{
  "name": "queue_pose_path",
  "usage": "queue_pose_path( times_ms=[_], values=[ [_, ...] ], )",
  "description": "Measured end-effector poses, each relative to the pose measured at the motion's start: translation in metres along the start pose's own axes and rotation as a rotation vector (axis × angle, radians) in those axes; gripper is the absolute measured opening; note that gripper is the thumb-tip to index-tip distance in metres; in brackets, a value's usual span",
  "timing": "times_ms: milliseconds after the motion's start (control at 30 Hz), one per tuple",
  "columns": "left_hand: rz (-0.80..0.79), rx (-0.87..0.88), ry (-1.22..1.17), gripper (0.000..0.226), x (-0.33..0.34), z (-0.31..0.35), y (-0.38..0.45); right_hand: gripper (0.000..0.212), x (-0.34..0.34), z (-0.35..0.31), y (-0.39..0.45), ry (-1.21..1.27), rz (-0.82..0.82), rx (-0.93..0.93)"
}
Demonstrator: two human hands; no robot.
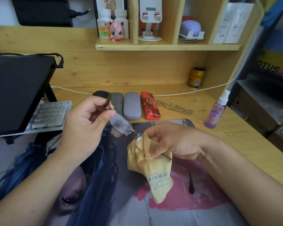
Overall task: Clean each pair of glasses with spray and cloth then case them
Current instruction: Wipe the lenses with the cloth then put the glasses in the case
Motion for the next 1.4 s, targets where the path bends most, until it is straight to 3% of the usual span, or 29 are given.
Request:
queue_pose_path(
  times_ms=[233,367,500,600,833,1000,1100,1267,1400],
  values=[
    [-0.026,0.010,0.011,0.028,0.001,-0.003,0.002,0.010,-0.005,-0.010,0.004,-0.034,0.185,-0.113],
    [-0.036,0.019,-0.006,0.019,0.005,-0.003,0.000,0.006,-0.003,-0.007,0.005,-0.042,0.178,-0.127],
    [-0.050,0.001,-0.044,0.013,0.004,-0.005,0.001,0.020,-0.002,-0.007,0.007,-0.062,0.142,-0.139],
    [-0.053,0.023,-0.056,0.016,0.003,-0.003,0.002,0.013,-0.001,-0.010,0.006,-0.072,0.122,-0.149],
    [-0.006,0.045,-0.061,0.023,-0.006,-0.002,0.006,0.027,-0.005,-0.009,0.012,-0.003,0.179,-0.184],
    [0.009,0.072,-0.024,0.029,-0.008,0.000,0.005,0.019,-0.007,-0.002,0.006,0.084,0.034,-0.117],
    [-0.002,0.077,-0.003,0.033,-0.005,0.001,0.004,0.025,-0.005,0.003,0.003,0.164,-0.077,-0.047],
    [-0.009,0.067,-0.005,0.034,-0.001,0.003,0.003,0.016,-0.002,-0.001,0.005,0.033,0.051,-0.074],
    [-0.015,0.029,-0.059,0.023,0.002,-0.001,0.002,0.025,-0.004,-0.008,0.002,0.033,0.068,-0.095]
  ],
)
Point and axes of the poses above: each hand's wrist, its own y-axis towards the middle knuckle, its own x-axis out of the palm, z = x × y, the point moved 7 cm from there along y, towards the middle knuckle, and after that the axes turned 7 degrees about -x, right-handed, at the moved point
